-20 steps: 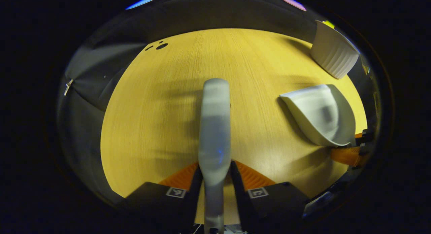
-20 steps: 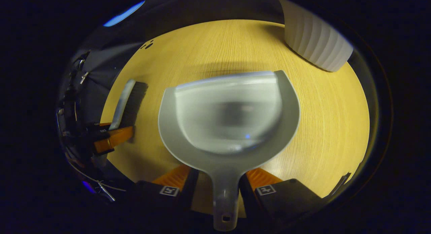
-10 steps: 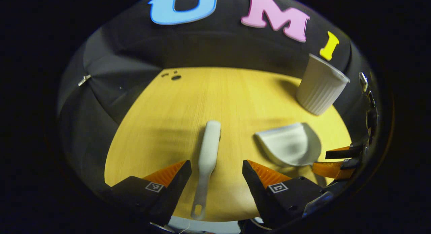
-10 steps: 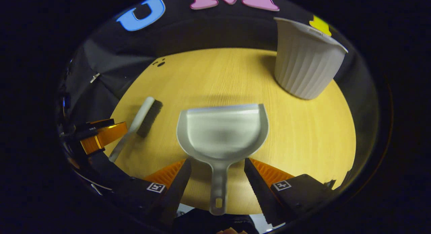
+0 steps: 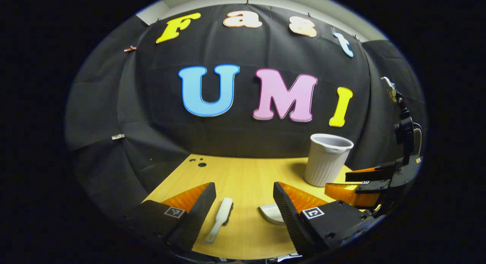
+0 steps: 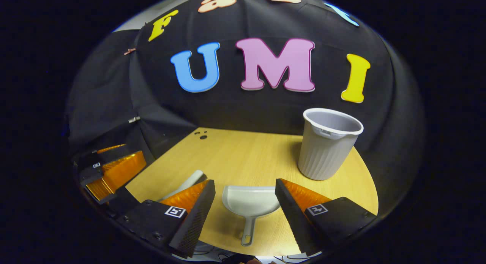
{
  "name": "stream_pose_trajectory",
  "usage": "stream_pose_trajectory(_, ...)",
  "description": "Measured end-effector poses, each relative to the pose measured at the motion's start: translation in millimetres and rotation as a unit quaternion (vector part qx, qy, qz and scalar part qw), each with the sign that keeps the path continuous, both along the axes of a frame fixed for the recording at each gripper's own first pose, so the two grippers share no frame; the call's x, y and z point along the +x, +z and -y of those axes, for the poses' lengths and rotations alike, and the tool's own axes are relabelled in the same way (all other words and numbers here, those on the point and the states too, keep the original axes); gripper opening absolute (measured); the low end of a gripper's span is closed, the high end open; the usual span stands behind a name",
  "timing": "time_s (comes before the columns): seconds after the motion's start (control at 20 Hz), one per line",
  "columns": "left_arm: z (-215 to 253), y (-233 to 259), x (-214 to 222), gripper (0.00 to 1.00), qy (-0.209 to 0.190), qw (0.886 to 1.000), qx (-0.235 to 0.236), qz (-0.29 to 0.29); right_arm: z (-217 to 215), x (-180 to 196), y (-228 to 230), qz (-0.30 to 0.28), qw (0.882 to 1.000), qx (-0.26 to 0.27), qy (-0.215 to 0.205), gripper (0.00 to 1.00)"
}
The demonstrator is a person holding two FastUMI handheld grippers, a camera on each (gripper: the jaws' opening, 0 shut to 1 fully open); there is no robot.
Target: Pick up the small broom and dustpan from the desktop, sweep the trash into the dustpan with the broom, and then empty the trash into the garbage bin.
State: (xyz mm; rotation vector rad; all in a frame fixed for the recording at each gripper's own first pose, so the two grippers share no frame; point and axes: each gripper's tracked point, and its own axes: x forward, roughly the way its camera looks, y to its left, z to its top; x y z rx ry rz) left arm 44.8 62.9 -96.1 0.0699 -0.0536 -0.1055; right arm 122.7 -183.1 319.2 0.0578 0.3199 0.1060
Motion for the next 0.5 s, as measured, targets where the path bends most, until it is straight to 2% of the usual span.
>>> stream_pose_trajectory(0.2, 6.7, 3.0, -36.2, 0.96, 0.000, 1.000, -0.013, 0.019, 18.4, -35.6, 34.3, 0.073, 0.997, -0.034, -0.013, 0.99)
stream_pose_trajectory(0.5, 19.1, -43.4, -45.0, 0.96, -0.021, 0.999, -0.017, -0.029, 28.7, -68.6, -1.1, 0.028, 0.999, -0.034, -0.030, 0.99)
